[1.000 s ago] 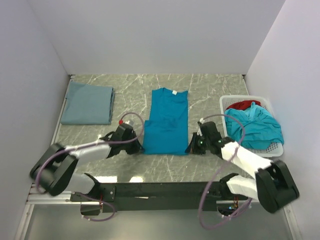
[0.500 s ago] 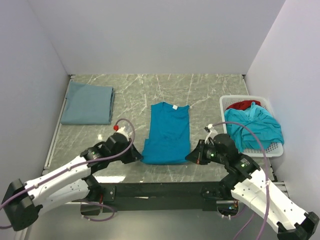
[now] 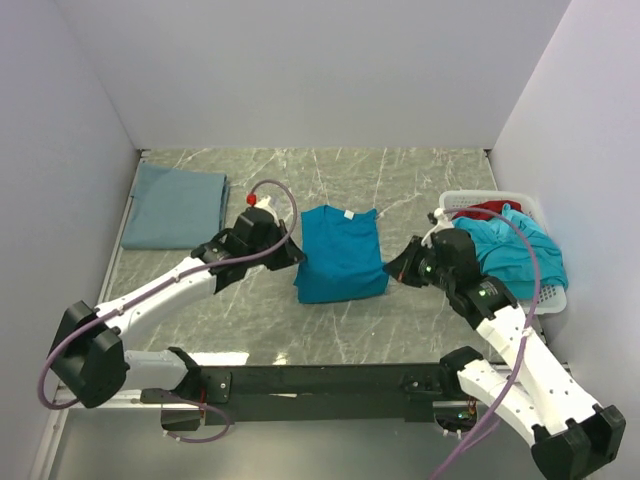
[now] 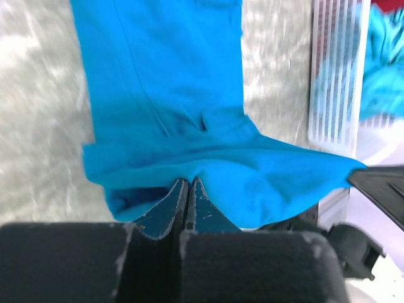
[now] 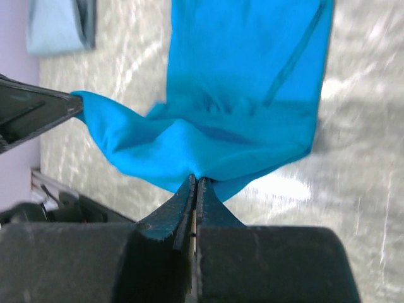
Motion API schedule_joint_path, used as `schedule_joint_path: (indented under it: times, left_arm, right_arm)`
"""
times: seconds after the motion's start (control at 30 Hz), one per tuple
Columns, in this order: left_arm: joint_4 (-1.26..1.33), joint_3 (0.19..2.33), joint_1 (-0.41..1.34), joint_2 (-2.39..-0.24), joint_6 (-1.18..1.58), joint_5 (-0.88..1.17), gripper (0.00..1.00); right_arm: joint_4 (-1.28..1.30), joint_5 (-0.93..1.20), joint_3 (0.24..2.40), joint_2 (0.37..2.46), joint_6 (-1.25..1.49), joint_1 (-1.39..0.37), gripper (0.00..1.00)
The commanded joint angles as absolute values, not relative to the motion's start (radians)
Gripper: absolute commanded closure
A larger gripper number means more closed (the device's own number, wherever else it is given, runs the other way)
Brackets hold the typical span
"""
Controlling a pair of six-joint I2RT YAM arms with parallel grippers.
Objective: Fold and stack the t-shirts
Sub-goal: Fold the tshirt
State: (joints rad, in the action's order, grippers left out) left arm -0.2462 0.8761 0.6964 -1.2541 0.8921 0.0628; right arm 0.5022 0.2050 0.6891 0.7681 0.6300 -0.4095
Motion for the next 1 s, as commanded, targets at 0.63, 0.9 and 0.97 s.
schedule_joint_path:
  times: [0.63, 0.9, 0.97]
  left_arm:
    - [-0.127, 1.212, 0.48, -1.555, 0.779, 0.328, 1.0]
    - [-0.12, 1.229, 0.439, -1.578, 0.801, 0.244, 1.0]
    - [-0.123, 1.252, 0.423, -1.607, 0.793, 0.265, 1.0]
  right_arm:
    - [0.299, 0.334, 0.991, 1.072, 0.572, -0.236, 1.0]
    - [0.238, 0.457, 0.994, 1.17, 0.61, -0.187, 1.0]
    - [0.23, 0.465, 0.994, 1.192, 0.618, -0.164, 1.0]
